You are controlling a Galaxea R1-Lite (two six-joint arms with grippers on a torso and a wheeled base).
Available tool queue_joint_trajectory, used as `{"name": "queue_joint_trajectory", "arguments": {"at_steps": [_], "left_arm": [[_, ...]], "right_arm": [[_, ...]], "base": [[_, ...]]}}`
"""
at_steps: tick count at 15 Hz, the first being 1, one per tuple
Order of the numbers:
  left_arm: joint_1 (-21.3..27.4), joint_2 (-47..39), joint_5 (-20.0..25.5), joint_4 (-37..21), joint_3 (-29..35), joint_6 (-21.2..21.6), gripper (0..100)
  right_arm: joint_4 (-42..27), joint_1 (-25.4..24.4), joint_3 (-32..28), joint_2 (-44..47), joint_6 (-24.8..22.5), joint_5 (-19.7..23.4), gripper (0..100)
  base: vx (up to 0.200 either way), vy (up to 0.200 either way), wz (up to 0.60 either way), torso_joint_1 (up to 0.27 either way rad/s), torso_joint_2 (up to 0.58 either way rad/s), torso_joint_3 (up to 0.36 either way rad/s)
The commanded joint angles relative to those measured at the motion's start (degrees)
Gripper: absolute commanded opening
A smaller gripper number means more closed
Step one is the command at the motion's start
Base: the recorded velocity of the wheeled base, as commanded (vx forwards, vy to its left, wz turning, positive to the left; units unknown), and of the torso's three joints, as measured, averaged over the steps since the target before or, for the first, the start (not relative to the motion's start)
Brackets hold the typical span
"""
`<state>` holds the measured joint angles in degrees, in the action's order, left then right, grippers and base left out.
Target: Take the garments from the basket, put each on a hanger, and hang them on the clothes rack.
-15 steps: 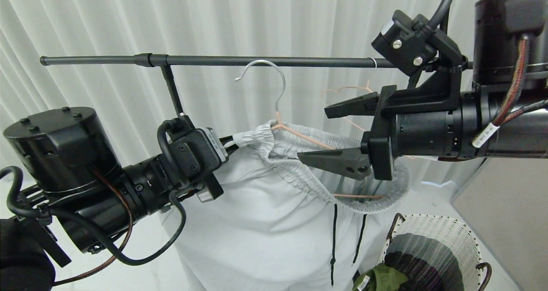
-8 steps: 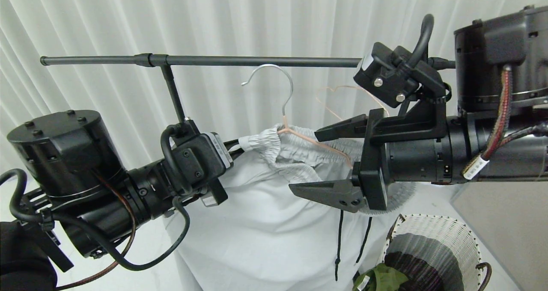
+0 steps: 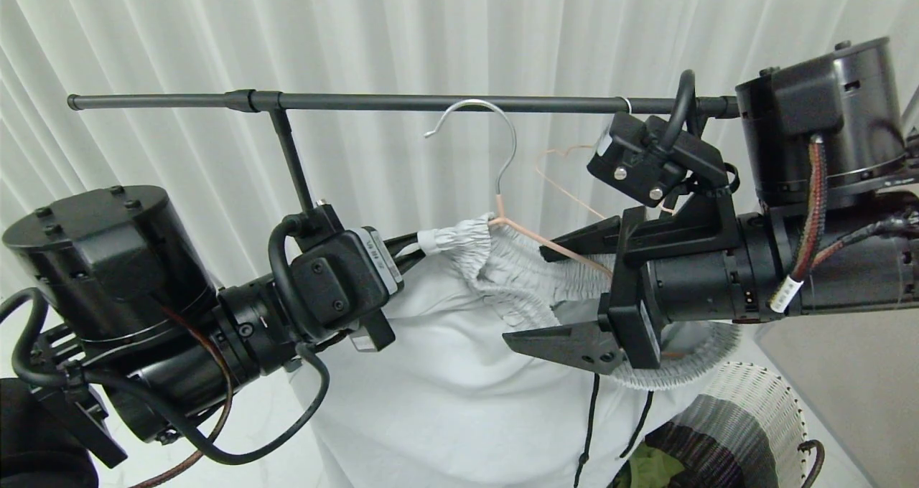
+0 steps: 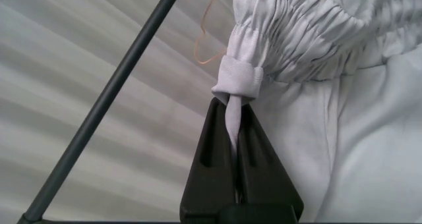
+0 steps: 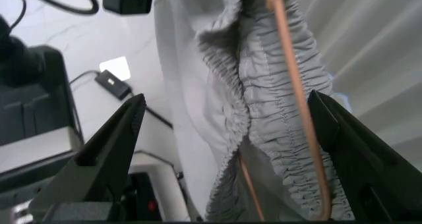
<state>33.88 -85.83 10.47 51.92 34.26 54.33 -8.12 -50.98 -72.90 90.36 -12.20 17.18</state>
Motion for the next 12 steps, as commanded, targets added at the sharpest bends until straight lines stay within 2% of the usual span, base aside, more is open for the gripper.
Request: {"name": "queue_joint_trajectory", "arguments": {"at_steps": [1, 6, 12], "left_arm": [[0.05, -0.12, -0.01, 0.11, 0.11, -0.02, 0], [2.33, -0.91, -0.19, 0.11, -0.15, 0.07, 0], [2.16, -1.88, -0.63, 0.11, -0.07, 0.25, 0]], "right_arm": [[-0.76, -0.43, -0.14, -0.18, -0.01, 0.05, 100], [-6.21, -1.40, -2.77, 0.79, -0.01, 0.05, 100], [-6.30, -4.65, -2.42, 1.49, 2.45, 0.05, 100]], "base": [[0.000, 0.000, 0.00, 0.000, 0.00, 0.000], [0.000, 0.000, 0.00, 0.000, 0.00, 0.000], [0.000, 0.000, 0.00, 0.000, 0.00, 0.000]]}}
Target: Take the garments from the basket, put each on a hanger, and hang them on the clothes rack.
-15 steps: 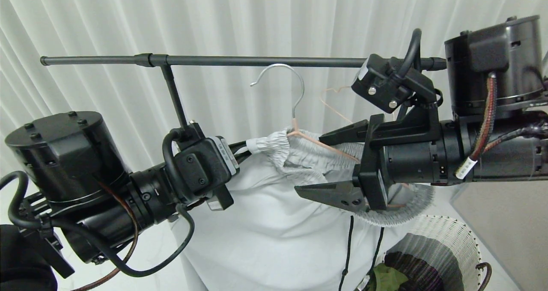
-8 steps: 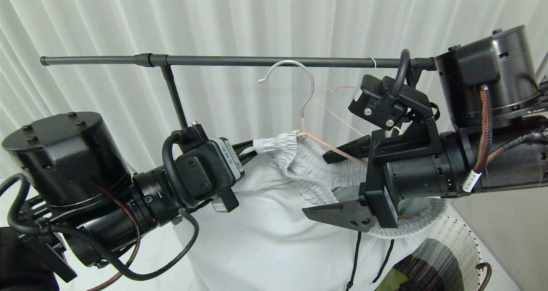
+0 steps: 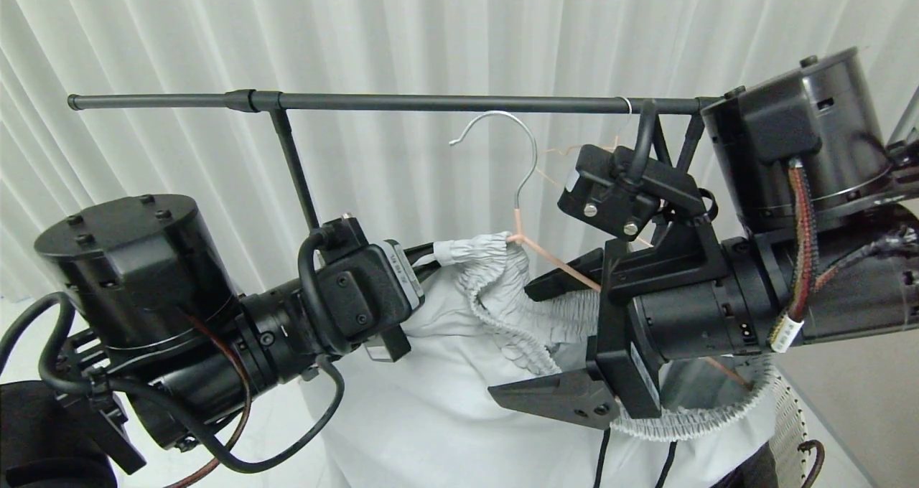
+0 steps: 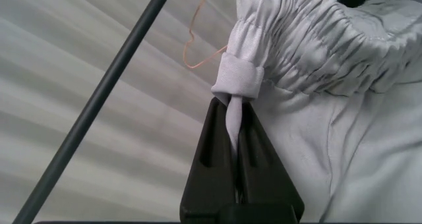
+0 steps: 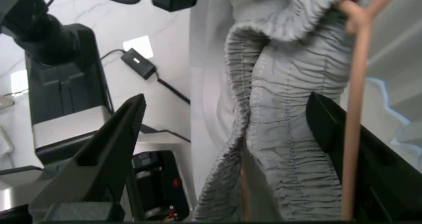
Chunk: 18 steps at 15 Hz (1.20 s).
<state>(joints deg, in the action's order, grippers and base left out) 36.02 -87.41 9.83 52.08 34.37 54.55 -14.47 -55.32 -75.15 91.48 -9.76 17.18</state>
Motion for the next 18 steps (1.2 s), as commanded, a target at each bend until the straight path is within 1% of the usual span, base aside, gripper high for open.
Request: {"name": "queue_joint_trajectory", "arguments": {"at_steps": [1, 4, 5, 10, 15, 18], "left_arm": [[-0.16, -0.40, -0.07, -0.05, -0.18, 0.12, 0], [-0.16, -0.22, -0.33, -0.05, 0.00, 0.12, 0], [-0.16, -0.13, -0.33, -0.05, -0.09, 0.12, 0], [-0.16, -0.22, -0.33, -0.05, 0.00, 0.12, 0], [-0.16, -0.13, -0.33, 0.04, -0.18, 0.12, 0], [-0.16, -0.22, -0.33, -0.05, -0.18, 0.12, 0]], "right_arm": [[-0.03, -0.31, 0.01, 0.37, 0.10, -0.04, 100], [0.06, -0.31, 0.45, 0.28, 1.68, -0.30, 100], [-0.03, -0.14, 0.54, 0.19, 2.12, -0.30, 0], [0.32, 0.13, 0.62, 0.19, 2.47, -1.53, 0], [1.11, 0.30, 1.06, 0.02, 2.56, -1.53, 0], [2.96, 0.30, 1.15, -0.16, 3.96, -1.53, 0]], "base": [[0.000, 0.000, 0.00, 0.000, 0.00, 0.000], [0.000, 0.000, 0.00, 0.000, 0.00, 0.000], [0.000, 0.000, 0.00, 0.000, 0.00, 0.000], [0.000, 0.000, 0.00, 0.000, 0.00, 0.000], [0.000, 0.000, 0.00, 0.000, 0.00, 0.000], [0.000, 0.000, 0.00, 0.000, 0.00, 0.000]]}}
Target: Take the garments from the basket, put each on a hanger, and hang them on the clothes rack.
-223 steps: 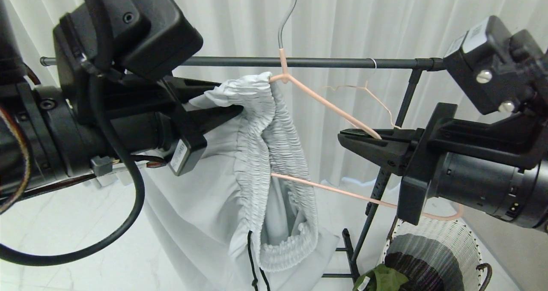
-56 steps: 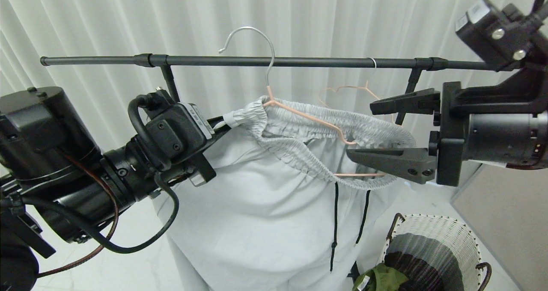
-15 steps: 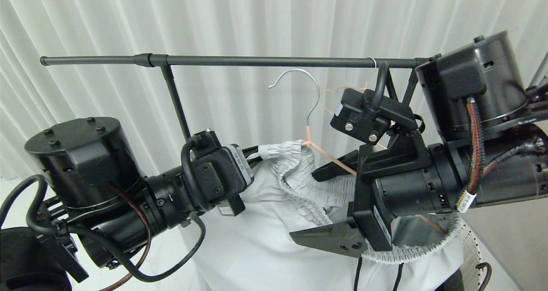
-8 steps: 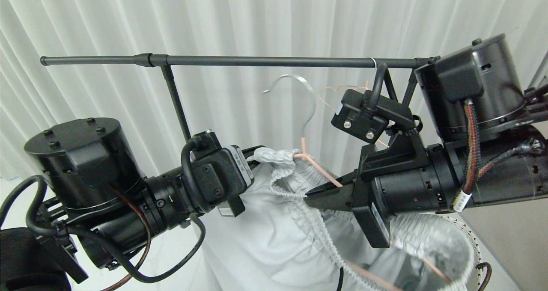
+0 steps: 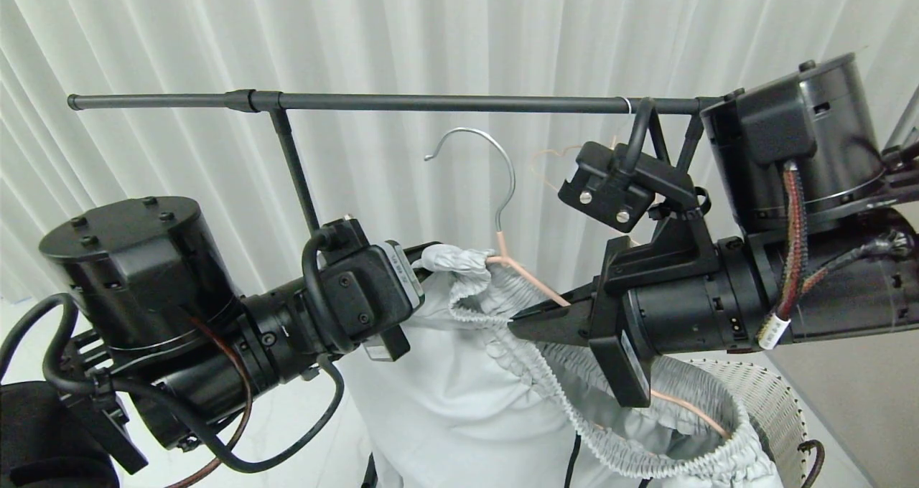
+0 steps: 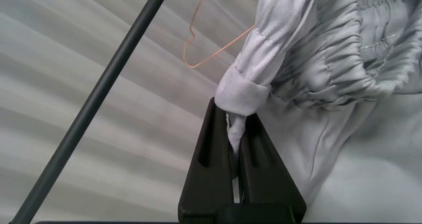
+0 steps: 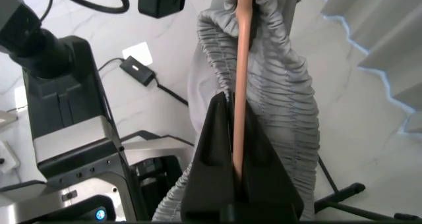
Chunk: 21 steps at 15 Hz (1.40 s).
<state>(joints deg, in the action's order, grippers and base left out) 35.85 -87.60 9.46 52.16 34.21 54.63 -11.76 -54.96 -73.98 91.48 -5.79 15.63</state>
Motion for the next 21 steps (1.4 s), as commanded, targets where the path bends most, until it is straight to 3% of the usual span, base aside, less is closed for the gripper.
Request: {"name": "queue_joint_trajectory", "arguments": {"at_steps": [1, 17, 18, 21], "left_arm": [[0.01, 0.06, 0.12, -0.04, -0.02, 0.04, 0], [-1.22, 0.77, 0.03, 1.10, -1.69, -0.05, 0], [-1.22, 0.77, 0.03, 1.10, -1.86, -0.13, 100], [-1.22, 0.85, 0.12, 1.19, -2.30, -0.13, 100]], "right_arm": [[0.69, -0.06, 0.16, -0.16, 0.60, -0.07, 0], [6.40, -0.24, 3.50, -2.36, 2.63, -0.07, 0], [6.40, -0.15, 3.41, -2.27, 2.63, -0.07, 0], [7.55, -0.15, 3.58, -2.44, 2.71, -0.16, 0]], "base": [[0.000, 0.000, 0.00, 0.000, 0.00, 0.000], [0.000, 0.000, 0.00, 0.000, 0.00, 0.000], [0.000, 0.000, 0.00, 0.000, 0.00, 0.000], [0.000, 0.000, 0.00, 0.000, 0.00, 0.000]]}}
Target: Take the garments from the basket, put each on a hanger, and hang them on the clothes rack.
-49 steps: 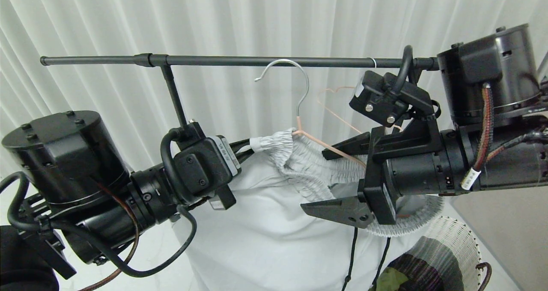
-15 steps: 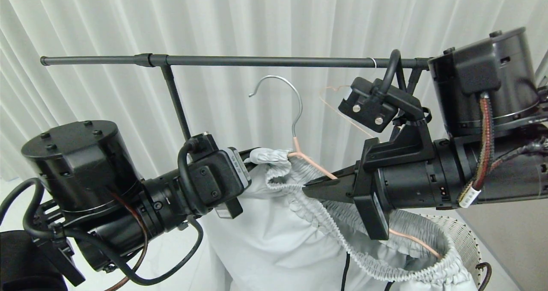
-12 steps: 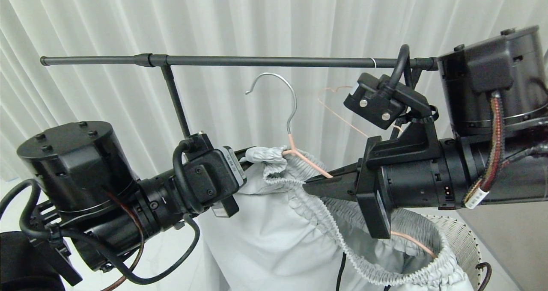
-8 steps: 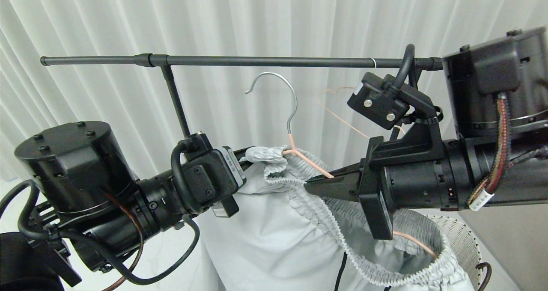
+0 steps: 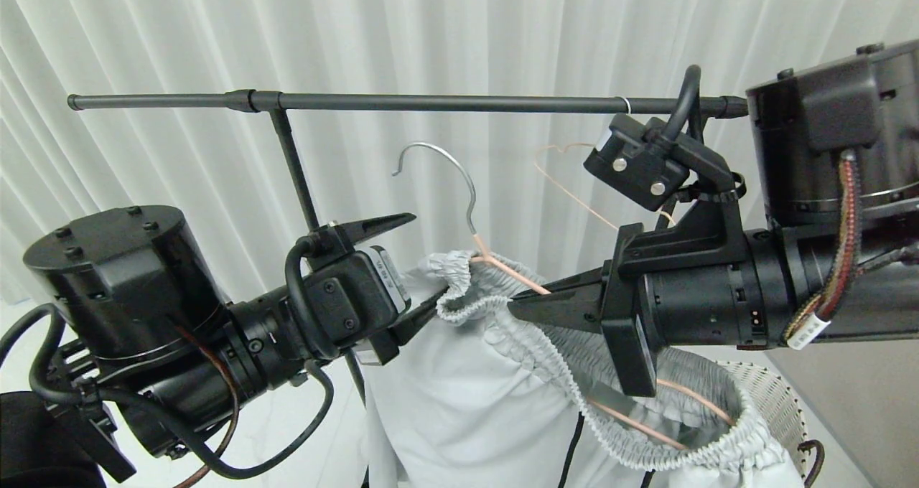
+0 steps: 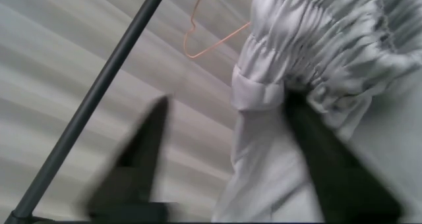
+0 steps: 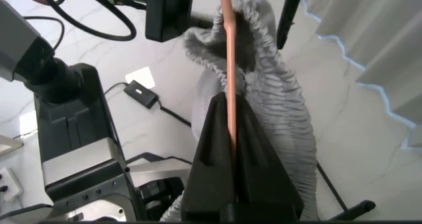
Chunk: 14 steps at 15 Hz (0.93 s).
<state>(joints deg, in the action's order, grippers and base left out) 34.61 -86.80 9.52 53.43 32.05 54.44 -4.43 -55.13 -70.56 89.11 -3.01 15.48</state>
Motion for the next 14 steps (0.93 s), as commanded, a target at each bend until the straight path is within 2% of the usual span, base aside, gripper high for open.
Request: {"name": "queue_joint_trajectory", "arguments": {"at_steps": [1, 4, 6, 9, 11, 14], "left_arm": [[0.02, 0.05, 0.15, -0.08, -0.23, -0.04, 100], [-0.51, 0.22, 0.15, 0.18, -1.55, -0.30, 100], [-1.21, 0.75, 0.41, 2.73, -3.75, -0.83, 100], [-2.44, 2.69, -0.12, 7.04, -7.00, -7.33, 100], [-6.40, 5.94, 0.06, 7.04, -9.90, -9.36, 100], [-11.41, 10.33, -0.12, 6.95, -12.54, -16.39, 100]], "right_arm": [[0.47, -0.07, 0.16, -0.08, 0.37, 0.07, 0], [0.56, 0.11, 0.07, -0.17, 0.81, -0.01, 0], [0.56, 0.90, 0.16, -0.26, 0.90, -0.01, 0], [0.56, 2.66, 0.16, -0.70, 0.81, -0.01, 0], [0.56, 3.18, 1.13, -1.57, 0.64, -0.10, 0], [0.65, 4.33, 3.67, -3.77, 0.55, -2.83, 0]], "base": [[0.000, 0.000, 0.00, 0.000, 0.00, 0.000], [0.000, 0.000, 0.00, 0.000, 0.00, 0.000], [0.000, 0.000, 0.00, 0.000, 0.00, 0.000], [0.000, 0.000, 0.00, 0.000, 0.00, 0.000], [0.000, 0.000, 0.00, 0.000, 0.00, 0.000], [0.000, 0.000, 0.00, 0.000, 0.00, 0.000]]}}
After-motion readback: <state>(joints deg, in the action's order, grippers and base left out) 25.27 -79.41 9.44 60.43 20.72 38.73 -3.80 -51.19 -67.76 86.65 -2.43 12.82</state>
